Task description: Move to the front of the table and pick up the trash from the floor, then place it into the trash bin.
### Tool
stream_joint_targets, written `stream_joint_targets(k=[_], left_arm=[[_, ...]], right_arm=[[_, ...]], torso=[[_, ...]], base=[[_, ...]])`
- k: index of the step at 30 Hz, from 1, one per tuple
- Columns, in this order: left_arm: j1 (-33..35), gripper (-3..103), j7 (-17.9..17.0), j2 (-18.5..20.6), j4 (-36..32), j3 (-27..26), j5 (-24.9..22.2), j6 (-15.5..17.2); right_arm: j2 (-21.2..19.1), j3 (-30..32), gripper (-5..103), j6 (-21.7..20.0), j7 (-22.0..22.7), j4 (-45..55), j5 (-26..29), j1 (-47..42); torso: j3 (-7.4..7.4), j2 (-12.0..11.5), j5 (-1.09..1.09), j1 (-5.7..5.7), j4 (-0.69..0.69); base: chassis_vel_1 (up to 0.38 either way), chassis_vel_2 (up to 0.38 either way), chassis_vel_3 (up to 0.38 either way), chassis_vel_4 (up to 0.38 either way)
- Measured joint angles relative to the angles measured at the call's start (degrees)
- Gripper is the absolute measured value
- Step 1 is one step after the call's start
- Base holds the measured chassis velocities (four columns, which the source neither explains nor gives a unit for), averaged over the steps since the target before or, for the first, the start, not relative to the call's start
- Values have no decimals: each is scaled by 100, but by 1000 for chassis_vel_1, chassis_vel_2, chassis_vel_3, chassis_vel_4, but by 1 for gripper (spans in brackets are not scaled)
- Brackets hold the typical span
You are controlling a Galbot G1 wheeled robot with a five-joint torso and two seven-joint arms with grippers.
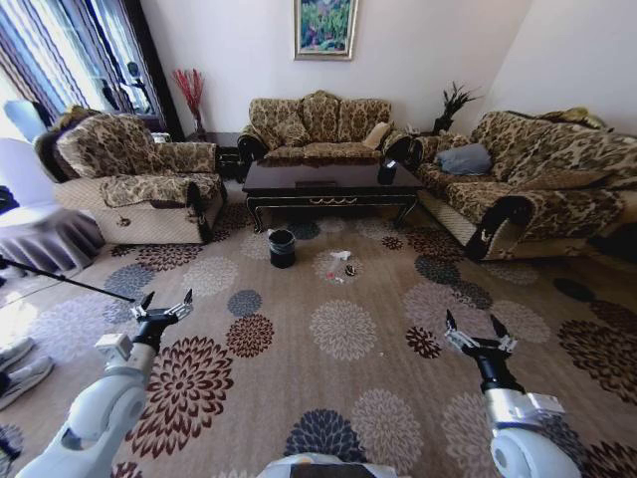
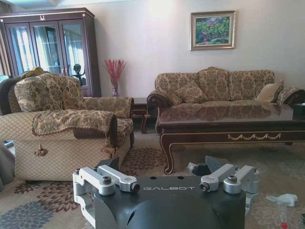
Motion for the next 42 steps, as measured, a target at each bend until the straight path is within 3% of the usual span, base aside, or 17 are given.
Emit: stream_joint_targets(k=[6, 10, 42], left_arm=[[-16, 100, 127, 77, 1, 17, -7, -2], [55, 100, 247, 159, -173, -64, 155, -213], [144, 100, 423, -44, -171, 144, 219, -51]], right_arm=[[16, 17, 100, 67, -14, 47, -121, -35], [91, 9, 100, 464, -49, -71, -718, 35], [35, -309, 100, 662, -271, -456, -1077, 55]], torso=[[-105, -193, 0, -90, 0], [-189, -340, 2, -153, 2], [-667, -1188, 0, -523, 0]], base=[[0, 0, 0, 0], [0, 0, 0, 0], [0, 0, 0, 0]])
